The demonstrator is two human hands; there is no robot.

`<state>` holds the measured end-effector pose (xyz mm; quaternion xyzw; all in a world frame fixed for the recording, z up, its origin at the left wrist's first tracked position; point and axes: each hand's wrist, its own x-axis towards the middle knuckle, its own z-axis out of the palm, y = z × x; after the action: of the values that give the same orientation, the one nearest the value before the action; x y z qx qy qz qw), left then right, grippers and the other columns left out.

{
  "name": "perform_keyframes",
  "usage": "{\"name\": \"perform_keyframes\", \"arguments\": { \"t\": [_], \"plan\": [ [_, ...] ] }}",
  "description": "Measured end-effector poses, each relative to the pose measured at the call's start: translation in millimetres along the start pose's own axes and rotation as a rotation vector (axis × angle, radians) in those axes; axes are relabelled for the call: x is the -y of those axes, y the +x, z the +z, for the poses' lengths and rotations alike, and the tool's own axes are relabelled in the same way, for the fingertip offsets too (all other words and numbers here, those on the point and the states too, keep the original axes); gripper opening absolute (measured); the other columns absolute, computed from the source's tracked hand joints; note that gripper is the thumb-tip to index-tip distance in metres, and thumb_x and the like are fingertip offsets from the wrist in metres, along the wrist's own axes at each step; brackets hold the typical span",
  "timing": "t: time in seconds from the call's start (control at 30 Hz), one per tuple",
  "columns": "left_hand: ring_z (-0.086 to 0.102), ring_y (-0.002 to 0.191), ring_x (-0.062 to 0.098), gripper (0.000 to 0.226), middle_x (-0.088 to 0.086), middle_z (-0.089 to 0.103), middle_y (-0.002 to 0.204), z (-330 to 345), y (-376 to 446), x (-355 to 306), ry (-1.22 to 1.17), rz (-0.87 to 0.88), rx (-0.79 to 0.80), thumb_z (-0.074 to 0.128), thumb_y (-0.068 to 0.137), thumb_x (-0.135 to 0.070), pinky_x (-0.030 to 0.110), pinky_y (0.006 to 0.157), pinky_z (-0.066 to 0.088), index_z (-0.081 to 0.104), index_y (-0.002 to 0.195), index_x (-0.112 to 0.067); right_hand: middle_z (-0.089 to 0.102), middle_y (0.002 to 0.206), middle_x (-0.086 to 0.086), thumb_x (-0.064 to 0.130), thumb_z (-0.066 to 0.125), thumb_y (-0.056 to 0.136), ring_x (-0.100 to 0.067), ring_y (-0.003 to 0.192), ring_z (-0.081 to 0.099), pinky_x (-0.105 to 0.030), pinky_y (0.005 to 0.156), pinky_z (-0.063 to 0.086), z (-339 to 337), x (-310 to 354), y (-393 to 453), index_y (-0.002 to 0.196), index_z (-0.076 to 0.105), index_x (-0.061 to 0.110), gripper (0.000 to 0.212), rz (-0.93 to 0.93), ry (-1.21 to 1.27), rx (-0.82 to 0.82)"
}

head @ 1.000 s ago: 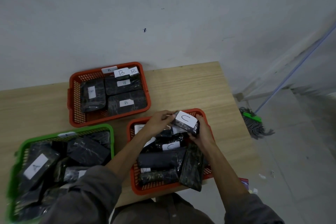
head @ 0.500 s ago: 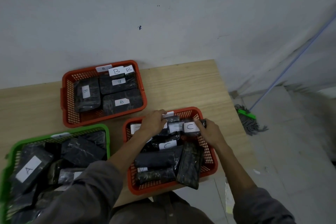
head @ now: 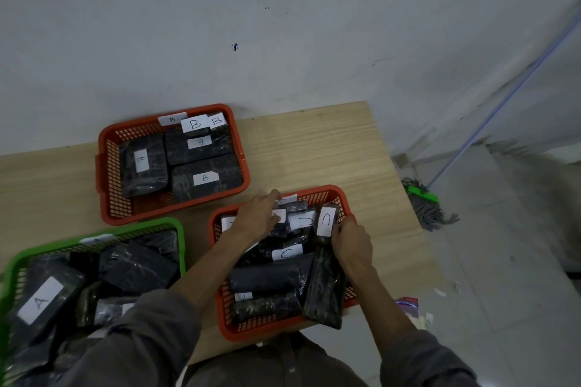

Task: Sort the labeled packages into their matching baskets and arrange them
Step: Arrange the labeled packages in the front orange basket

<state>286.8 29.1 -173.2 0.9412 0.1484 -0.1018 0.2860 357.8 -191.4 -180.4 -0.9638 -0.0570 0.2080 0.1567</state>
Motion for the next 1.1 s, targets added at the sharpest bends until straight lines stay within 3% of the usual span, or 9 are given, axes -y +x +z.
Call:
{"name": "perform_keyframes", "arguments": {
  "t": [0.1,0.17,0.3,0.47,0.6,0.77,0.9,1.0,1.1],
  "plan": [
    [0.061,0.089,0.029,0.025,0.009,0.063,0.104,2,-8,2,0.004,-0.011,-0.033,0.061,0.090,-0.018,0.043,0.074,0.053,0.044,0.109,-0.017,0.066,0.108,-0.012,0.028,0.049,0.100,-0.034,0.092,0.066,-0.040,0.076,0.051,-4,9,1,0.111,0.058,0.010,0.023,-0.106,-0.073,-0.087],
    [0.060,0.093,0.026,0.024,0.006,0.063,0.108,5,-14,5,-0.025,-0.020,-0.041,0.061,0.091,-0.018,0.038,0.076,0.051,0.046,0.109,-0.018,0.064,0.115,-0.008,0.026,0.052,0.099,-0.030,0.097,0.065,-0.040,0.081,0.052,-4,23,5,0.117,0.059,0.013,0.023,-0.226,-0.048,-0.108],
    [0.055,0.091,0.017,0.023,0.001,0.061,0.111,8,-25,11,-0.137,-0.023,-0.069,0.064,0.088,-0.014,0.030,0.077,0.047,0.053,0.108,-0.020,0.051,0.140,-0.005,0.012,0.058,0.095,-0.025,0.121,0.055,-0.041,0.100,0.050,11,52,18,0.138,0.050,0.016,0.044,-0.464,-0.079,0.080],
    [0.059,0.088,0.020,0.015,0.006,0.063,0.105,8,-31,20,-0.278,-0.164,-0.073,0.056,0.092,-0.007,0.039,0.078,0.054,0.060,0.101,-0.018,0.043,0.142,-0.008,0.013,0.061,0.094,-0.025,0.127,0.050,-0.043,0.103,0.050,34,55,25,0.141,0.046,0.014,0.049,-0.437,-0.152,0.092],
    [0.061,0.089,0.018,0.014,0.005,0.064,0.107,11,-30,24,-0.313,-0.162,-0.061,0.058,0.094,-0.012,0.034,0.078,0.053,0.061,0.104,-0.022,0.047,0.135,-0.004,0.024,0.071,0.089,-0.022,0.117,0.057,-0.041,0.103,0.050,31,48,29,0.126,0.057,0.016,0.040,-0.402,-0.089,0.148],
    [0.057,0.107,0.017,0.026,-0.002,0.061,0.120,12,-26,21,-0.331,-0.181,-0.093,0.060,0.094,-0.032,0.036,0.088,0.050,0.053,0.118,-0.023,0.068,0.095,0.008,0.024,0.076,0.084,-0.010,0.084,0.065,-0.024,0.071,0.051,-7,37,35,0.095,0.063,0.024,0.017,-0.227,0.430,0.217],
    [0.059,0.109,0.020,0.038,0.002,0.063,0.120,10,-20,9,-0.296,-0.097,-0.138,0.049,0.098,-0.041,0.040,0.089,0.052,0.051,0.130,-0.020,0.074,0.099,-0.003,0.036,0.074,0.085,-0.010,0.068,0.063,-0.023,0.056,0.046,-27,29,27,0.101,0.070,0.024,0.020,-0.031,0.822,0.297],
    [0.065,0.097,0.019,0.038,0.005,0.070,0.108,4,-13,-3,-0.407,-0.046,-0.084,0.040,0.103,-0.037,0.032,0.081,0.051,0.057,0.131,-0.018,0.074,0.107,-0.006,0.027,0.074,0.088,-0.016,0.080,0.066,-0.024,0.058,0.045,-26,29,18,0.108,0.070,0.018,0.022,0.061,1.029,0.423],
    [0.071,0.082,0.014,0.041,0.002,0.075,0.095,-4,-10,-14,-0.789,-0.200,0.046,0.039,0.101,-0.048,0.027,0.071,0.055,0.064,0.118,-0.020,0.074,0.107,-0.006,0.006,0.072,0.087,-0.020,0.094,0.070,-0.029,0.073,0.049,-23,35,11,0.110,0.071,0.015,0.025,0.067,1.201,0.543]
  ]
}}
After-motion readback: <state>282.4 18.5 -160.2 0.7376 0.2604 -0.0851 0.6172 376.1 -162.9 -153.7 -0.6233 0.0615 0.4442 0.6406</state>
